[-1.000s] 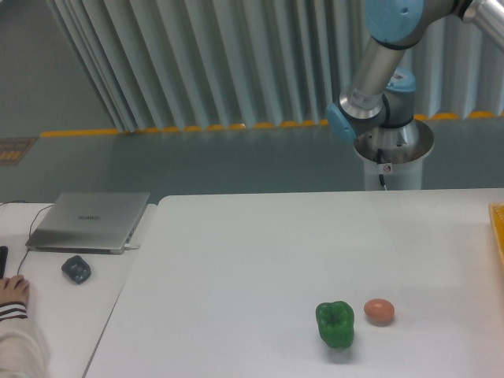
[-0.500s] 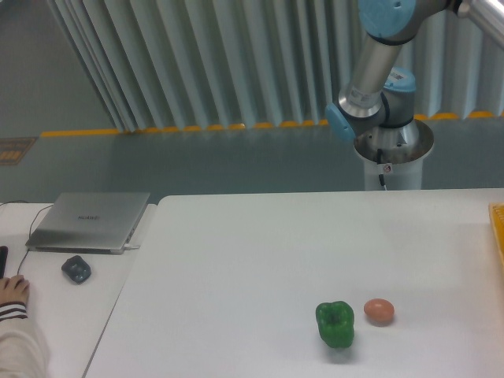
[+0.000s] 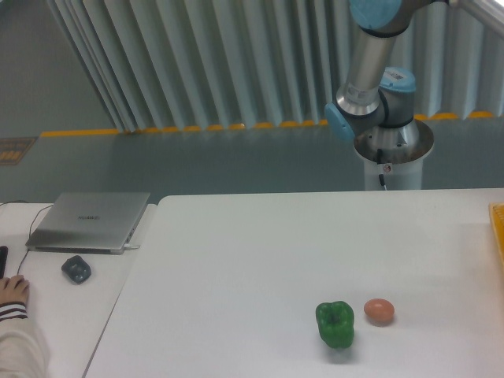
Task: Place the red pepper on the table
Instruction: 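Carry the red pepper out of the bin and lower it to the table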
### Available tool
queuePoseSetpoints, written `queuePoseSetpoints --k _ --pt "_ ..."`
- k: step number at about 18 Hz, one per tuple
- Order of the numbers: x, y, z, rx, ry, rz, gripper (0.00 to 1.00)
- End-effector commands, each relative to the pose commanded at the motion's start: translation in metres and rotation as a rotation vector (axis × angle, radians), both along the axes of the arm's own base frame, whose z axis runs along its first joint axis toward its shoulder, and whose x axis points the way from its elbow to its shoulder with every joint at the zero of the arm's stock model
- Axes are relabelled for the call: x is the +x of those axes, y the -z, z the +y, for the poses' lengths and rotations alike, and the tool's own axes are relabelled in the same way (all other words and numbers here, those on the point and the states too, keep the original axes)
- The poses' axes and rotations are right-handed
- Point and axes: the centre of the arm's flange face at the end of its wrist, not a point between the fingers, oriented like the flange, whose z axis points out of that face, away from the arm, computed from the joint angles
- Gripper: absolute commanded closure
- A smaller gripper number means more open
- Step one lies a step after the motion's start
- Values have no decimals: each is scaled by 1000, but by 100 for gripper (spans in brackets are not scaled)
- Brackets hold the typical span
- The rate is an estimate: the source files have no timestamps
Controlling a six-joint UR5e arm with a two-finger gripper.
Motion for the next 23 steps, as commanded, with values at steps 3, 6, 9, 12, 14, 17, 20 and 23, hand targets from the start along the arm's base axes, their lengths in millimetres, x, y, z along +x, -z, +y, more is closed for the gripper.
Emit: queuePoseSetpoints --k 3,6,9,12,14,17,20,23 --pt "17 -10 4 58 -4 -77 57" --pt "44 -8 22 88 -25 -124 57" --pt "77 0 55 95 -109 -172 57" --pt "105 10 77 68 -145 -186 56" --pt "118 20 79 54 -133 -203 56" --pt "136 36 82 -33 -99 -178 56" --pt "156 52 95 -104 -88 -93 55" --pt "172 76 100 -110 -118 -34 55"
